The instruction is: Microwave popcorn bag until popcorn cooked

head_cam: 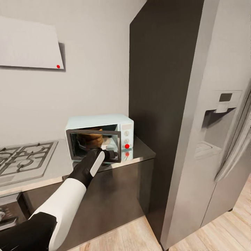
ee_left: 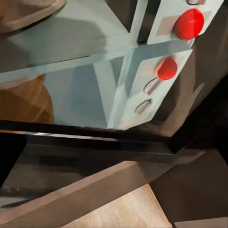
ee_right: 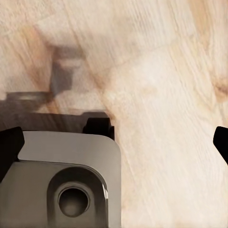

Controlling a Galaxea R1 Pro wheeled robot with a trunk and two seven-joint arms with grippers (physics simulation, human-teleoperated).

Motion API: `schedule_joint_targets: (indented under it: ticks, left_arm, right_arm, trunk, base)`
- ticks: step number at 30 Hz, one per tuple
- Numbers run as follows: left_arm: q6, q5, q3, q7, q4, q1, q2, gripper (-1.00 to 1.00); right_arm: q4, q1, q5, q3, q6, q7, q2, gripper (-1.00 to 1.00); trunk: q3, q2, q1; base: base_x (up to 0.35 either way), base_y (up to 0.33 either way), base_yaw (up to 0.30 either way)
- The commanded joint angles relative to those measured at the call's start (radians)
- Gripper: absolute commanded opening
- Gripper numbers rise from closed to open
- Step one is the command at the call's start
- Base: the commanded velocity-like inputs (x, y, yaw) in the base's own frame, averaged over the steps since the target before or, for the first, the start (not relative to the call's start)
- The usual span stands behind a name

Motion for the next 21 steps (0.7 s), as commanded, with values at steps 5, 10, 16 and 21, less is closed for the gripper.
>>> schedule_joint_targets:
  ticks: [5,10,16,21]
  left_arm:
    - [-0.006,0.062,0.003,0.063,-0.002,0.000,-0.015,1.00]
    - [-0.007,0.062,0.003,0.075,-0.005,0.000,-0.015,1.00]
    - [-0.087,0.062,0.004,0.081,-0.003,0.000,-0.015,1.00]
    - [-0.089,0.071,0.005,0.080,-0.012,0.000,-0.015,1.00]
  right_arm:
    - [0.002,-0.001,0.010,-0.008,-0.003,0.002,0.000,1.00]
    - [0.002,-0.001,0.010,-0.008,-0.001,0.002,-0.004,1.00]
    - [0.002,-0.001,0.010,-0.008,-0.002,0.002,-0.005,1.00]
    - [0.002,-0.001,0.010,-0.008,-0.002,0.002,-0.006,1.00]
  trunk:
    - [-0.001,-0.001,0.000]
    - [-0.001,-0.001,0.000]
    - [-0.001,-0.001,0.000]
    - [-0.001,-0.001,0.000]
  base:
    - [0.136,0.000,-0.004]
    - [0.311,0.000,0.000]
    - [0.291,0.000,0.000]
    - [0.153,0.000,0.000]
